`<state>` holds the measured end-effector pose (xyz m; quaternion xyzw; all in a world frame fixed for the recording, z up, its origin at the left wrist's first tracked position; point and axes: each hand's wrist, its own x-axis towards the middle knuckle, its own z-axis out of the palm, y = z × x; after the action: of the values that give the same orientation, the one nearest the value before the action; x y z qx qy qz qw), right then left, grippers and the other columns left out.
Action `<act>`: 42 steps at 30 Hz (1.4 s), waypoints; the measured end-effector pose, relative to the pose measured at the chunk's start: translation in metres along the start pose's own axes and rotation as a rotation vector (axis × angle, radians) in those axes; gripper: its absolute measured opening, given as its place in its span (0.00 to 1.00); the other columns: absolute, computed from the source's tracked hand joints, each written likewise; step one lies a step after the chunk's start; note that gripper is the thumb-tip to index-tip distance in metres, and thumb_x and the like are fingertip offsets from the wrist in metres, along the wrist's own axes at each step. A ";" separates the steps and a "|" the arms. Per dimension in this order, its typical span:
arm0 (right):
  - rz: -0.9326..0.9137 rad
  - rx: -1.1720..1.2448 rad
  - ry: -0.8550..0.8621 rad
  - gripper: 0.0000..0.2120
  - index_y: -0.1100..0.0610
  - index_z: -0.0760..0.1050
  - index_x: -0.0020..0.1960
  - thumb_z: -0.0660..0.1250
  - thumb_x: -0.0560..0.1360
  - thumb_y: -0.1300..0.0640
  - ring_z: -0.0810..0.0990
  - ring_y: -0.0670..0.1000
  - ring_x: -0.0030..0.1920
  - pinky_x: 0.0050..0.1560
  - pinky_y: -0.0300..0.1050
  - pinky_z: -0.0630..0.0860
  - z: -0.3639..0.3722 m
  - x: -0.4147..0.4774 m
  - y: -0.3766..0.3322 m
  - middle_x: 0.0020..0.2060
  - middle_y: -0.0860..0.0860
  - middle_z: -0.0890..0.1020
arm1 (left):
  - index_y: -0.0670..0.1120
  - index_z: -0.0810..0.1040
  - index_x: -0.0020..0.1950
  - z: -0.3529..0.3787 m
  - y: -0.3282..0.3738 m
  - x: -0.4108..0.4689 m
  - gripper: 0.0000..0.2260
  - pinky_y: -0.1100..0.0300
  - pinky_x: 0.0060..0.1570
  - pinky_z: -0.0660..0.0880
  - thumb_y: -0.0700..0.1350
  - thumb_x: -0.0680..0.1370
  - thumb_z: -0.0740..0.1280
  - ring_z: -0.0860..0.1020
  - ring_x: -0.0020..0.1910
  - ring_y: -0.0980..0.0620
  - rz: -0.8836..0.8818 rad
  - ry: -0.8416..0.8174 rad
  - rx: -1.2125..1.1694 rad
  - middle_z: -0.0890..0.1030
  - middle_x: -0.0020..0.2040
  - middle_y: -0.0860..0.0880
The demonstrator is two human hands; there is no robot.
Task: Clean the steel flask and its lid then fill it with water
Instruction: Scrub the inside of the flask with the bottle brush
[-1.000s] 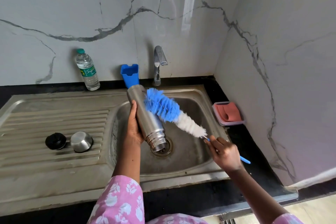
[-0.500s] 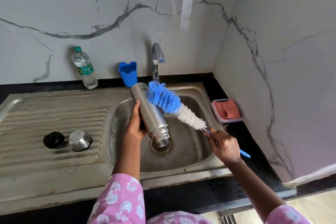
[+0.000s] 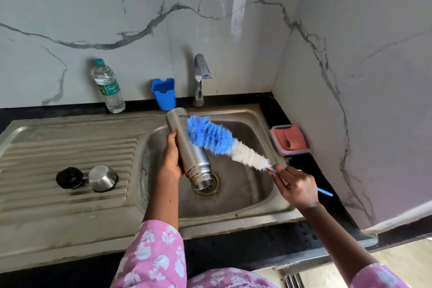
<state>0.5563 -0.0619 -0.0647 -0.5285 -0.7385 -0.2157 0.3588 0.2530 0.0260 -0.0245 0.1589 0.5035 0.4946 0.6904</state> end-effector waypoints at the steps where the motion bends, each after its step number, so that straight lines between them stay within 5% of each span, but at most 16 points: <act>1: -0.017 0.011 0.004 0.15 0.58 0.83 0.41 0.63 0.77 0.50 0.75 0.53 0.22 0.17 0.42 0.69 -0.003 -0.003 0.002 0.26 0.50 0.76 | 0.45 0.75 0.60 -0.002 0.000 0.000 0.27 0.48 0.50 0.78 0.65 0.73 0.63 0.80 0.51 0.43 0.007 0.009 -0.008 0.80 0.53 0.43; 5: -0.052 0.071 0.014 0.20 0.58 0.83 0.39 0.62 0.79 0.47 0.75 0.53 0.22 0.19 0.42 0.71 -0.014 -0.011 0.016 0.26 0.50 0.78 | 0.45 0.74 0.63 -0.010 0.000 -0.003 0.29 0.49 0.45 0.78 0.66 0.74 0.61 0.80 0.52 0.43 0.003 0.012 -0.033 0.81 0.52 0.42; 10: 0.046 0.017 0.041 0.25 0.58 0.83 0.38 0.57 0.80 0.44 0.77 0.54 0.23 0.18 0.41 0.69 -0.011 0.002 0.014 0.26 0.50 0.79 | 0.45 0.75 0.56 -0.009 0.002 -0.006 0.24 0.55 0.29 0.79 0.64 0.76 0.60 0.81 0.36 0.47 0.012 -0.002 -0.067 0.81 0.40 0.44; 13: 0.069 -0.076 0.040 0.22 0.56 0.82 0.37 0.59 0.79 0.44 0.76 0.53 0.22 0.17 0.40 0.66 -0.004 0.008 0.006 0.26 0.50 0.78 | 0.44 0.75 0.53 -0.006 0.002 -0.010 0.23 0.58 0.29 0.78 0.64 0.75 0.60 0.81 0.30 0.49 0.027 -0.069 -0.093 0.82 0.33 0.46; 22: 0.060 0.066 0.039 0.26 0.58 0.81 0.34 0.57 0.80 0.44 0.74 0.53 0.20 0.18 0.39 0.66 -0.015 -0.004 0.008 0.24 0.50 0.76 | 0.43 0.72 0.52 -0.017 0.002 -0.015 0.17 0.60 0.24 0.76 0.56 0.75 0.67 0.79 0.24 0.51 0.043 -0.050 -0.131 0.77 0.36 0.46; 25: 0.077 0.063 0.036 0.25 0.57 0.81 0.34 0.58 0.80 0.44 0.74 0.53 0.20 0.17 0.39 0.66 -0.010 0.003 -0.001 0.24 0.50 0.76 | 0.43 0.73 0.55 -0.019 0.001 -0.012 0.20 0.56 0.28 0.78 0.57 0.73 0.68 0.81 0.31 0.49 0.012 -0.054 -0.154 0.79 0.41 0.44; 28: 0.059 0.078 0.012 0.23 0.57 0.81 0.34 0.59 0.79 0.45 0.74 0.53 0.21 0.17 0.41 0.66 -0.002 0.005 -0.009 0.24 0.50 0.76 | 0.44 0.74 0.62 -0.020 -0.004 -0.008 0.36 0.50 0.37 0.80 0.60 0.60 0.76 0.82 0.44 0.43 0.023 -0.115 -0.151 0.82 0.52 0.42; 30: -0.016 0.113 -0.006 0.22 0.57 0.80 0.34 0.60 0.79 0.46 0.73 0.52 0.21 0.17 0.42 0.67 -0.003 0.003 -0.008 0.24 0.50 0.75 | 0.44 0.77 0.55 -0.019 -0.005 -0.011 0.34 0.52 0.36 0.80 0.59 0.55 0.78 0.83 0.39 0.45 0.042 -0.182 -0.151 0.83 0.45 0.44; 33: -0.087 0.140 -0.011 0.19 0.57 0.81 0.38 0.61 0.79 0.48 0.74 0.52 0.21 0.19 0.41 0.69 -0.012 -0.001 0.002 0.25 0.49 0.75 | 0.43 0.75 0.51 -0.022 -0.002 -0.011 0.22 0.54 0.36 0.79 0.61 0.71 0.63 0.82 0.37 0.47 0.028 -0.164 -0.144 0.81 0.41 0.44; 38: -0.051 0.072 0.020 0.22 0.60 0.82 0.36 0.59 0.80 0.48 0.75 0.54 0.22 0.19 0.42 0.70 -0.012 0.009 0.010 0.25 0.51 0.77 | 0.43 0.72 0.67 -0.027 -0.003 -0.006 0.32 0.48 0.42 0.79 0.62 0.69 0.67 0.81 0.49 0.42 0.020 -0.069 -0.194 0.81 0.53 0.41; 42: -0.101 0.080 0.022 0.21 0.58 0.81 0.35 0.60 0.80 0.48 0.74 0.52 0.22 0.19 0.42 0.69 -0.007 0.018 -0.005 0.25 0.50 0.77 | 0.44 0.82 0.47 -0.017 -0.005 -0.005 0.21 0.53 0.32 0.80 0.58 0.78 0.57 0.83 0.37 0.46 0.033 -0.186 -0.218 0.82 0.44 0.43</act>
<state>0.5508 -0.0573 -0.0462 -0.4735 -0.7682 -0.2098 0.3764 0.2410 0.0144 -0.0334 0.1362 0.3777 0.5407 0.7392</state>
